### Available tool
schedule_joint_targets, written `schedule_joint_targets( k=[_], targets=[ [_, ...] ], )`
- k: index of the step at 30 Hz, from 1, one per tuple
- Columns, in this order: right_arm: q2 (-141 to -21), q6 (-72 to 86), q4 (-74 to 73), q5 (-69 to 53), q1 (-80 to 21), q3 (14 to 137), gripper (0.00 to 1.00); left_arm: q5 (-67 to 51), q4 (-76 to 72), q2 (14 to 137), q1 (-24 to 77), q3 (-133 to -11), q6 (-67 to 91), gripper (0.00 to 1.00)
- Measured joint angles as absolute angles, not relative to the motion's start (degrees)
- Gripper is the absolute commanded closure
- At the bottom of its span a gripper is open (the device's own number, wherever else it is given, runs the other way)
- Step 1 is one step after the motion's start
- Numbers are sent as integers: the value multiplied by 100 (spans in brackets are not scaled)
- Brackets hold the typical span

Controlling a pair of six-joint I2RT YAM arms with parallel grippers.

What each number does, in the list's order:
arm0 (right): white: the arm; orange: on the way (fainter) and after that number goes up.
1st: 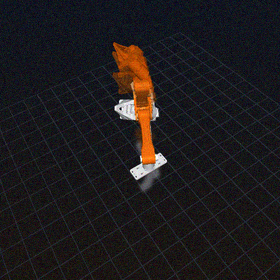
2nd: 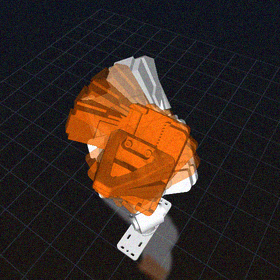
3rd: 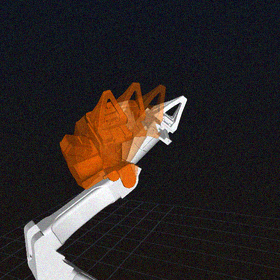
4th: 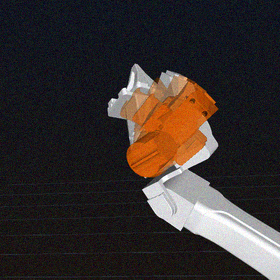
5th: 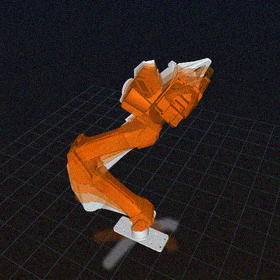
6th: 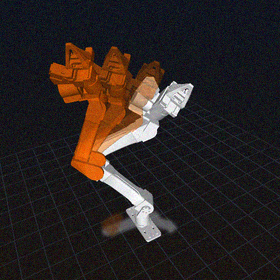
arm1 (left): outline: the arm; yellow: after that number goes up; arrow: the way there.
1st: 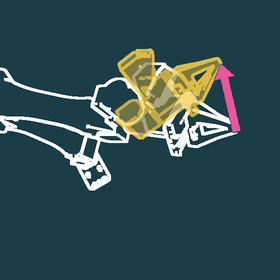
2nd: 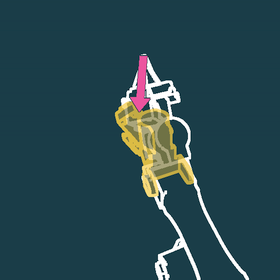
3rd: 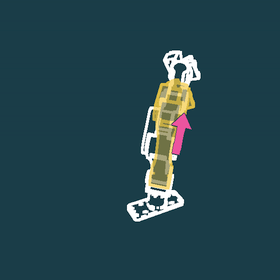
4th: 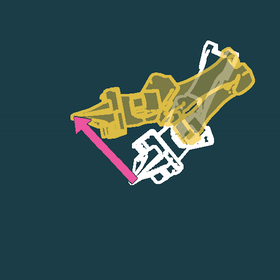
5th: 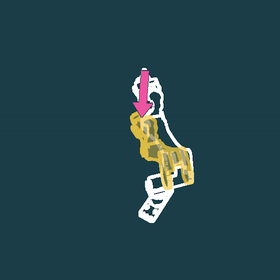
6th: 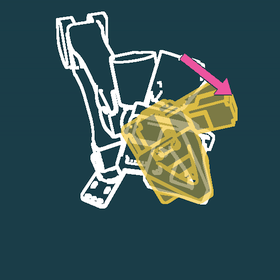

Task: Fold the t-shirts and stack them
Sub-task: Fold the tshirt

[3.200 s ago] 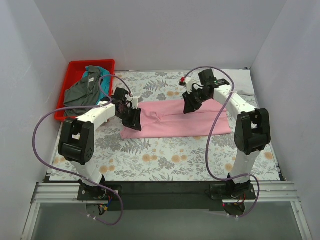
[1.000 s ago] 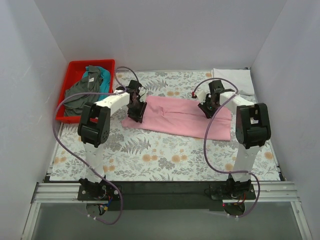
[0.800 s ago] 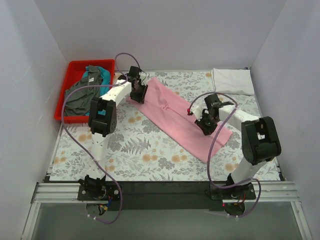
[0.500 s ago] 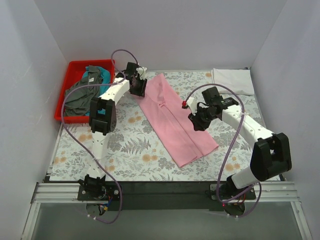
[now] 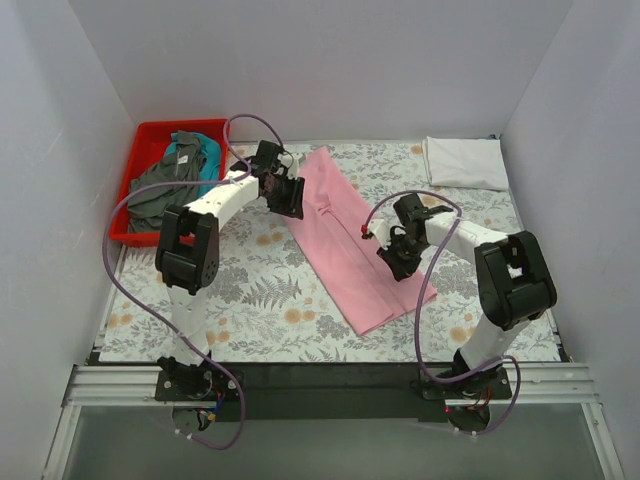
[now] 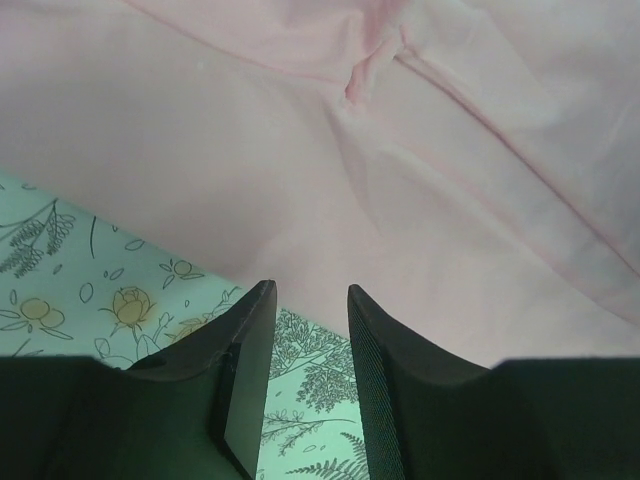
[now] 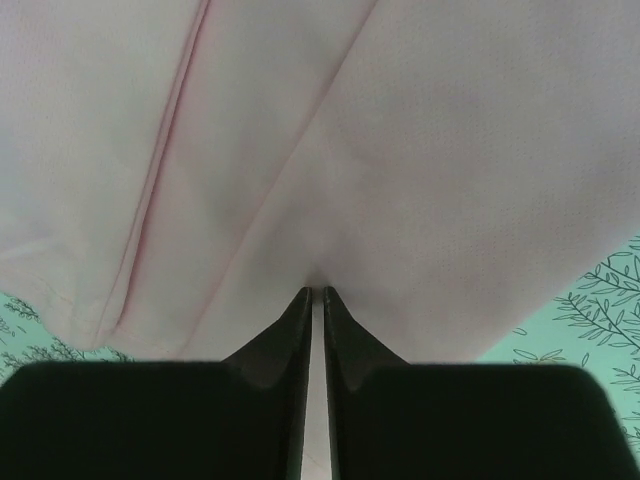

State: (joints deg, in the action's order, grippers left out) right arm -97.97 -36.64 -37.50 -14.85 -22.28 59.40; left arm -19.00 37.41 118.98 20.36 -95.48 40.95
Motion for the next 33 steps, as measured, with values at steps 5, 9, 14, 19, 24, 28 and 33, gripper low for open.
schedule_joint_targets(
  k=[5, 9, 14, 19, 24, 28, 33],
  targets=[
    [-9579, -3597, -3559, -1476, -2700, 5671, 89, -1918, 3793, 12029, 2003, -9500, 4141, 66],
    [-9470, -3361, -3524, -1822, -3509, 5496, 90, -1896, 3918, 12160, 1988, -9657, 4106, 66],
    [-9581, -3028, -3542, -2467, -4744, 5516, 86, -1885, 4038, 12597, 1988, -10145, 4016, 67],
    [-9767, -2867, -3743, -2700, -4799, 5817, 82, -1918, 4206, 13198, 1973, -10696, 3966, 67],
    [-9767, -2851, -3854, -2720, -3940, 6547, 80, -1918, 4178, 13279, 1959, -10831, 3962, 65],
    [-9854, -2659, -3763, -2683, -3190, 7330, 80, -2040, 3986, 12964, 1959, -10359, 3962, 63],
    [-10457, -2292, -3509, -2528, -2991, 8342, 81, -2281, 3986, 12540, 1959, -10007, 3968, 63]
  ],
)
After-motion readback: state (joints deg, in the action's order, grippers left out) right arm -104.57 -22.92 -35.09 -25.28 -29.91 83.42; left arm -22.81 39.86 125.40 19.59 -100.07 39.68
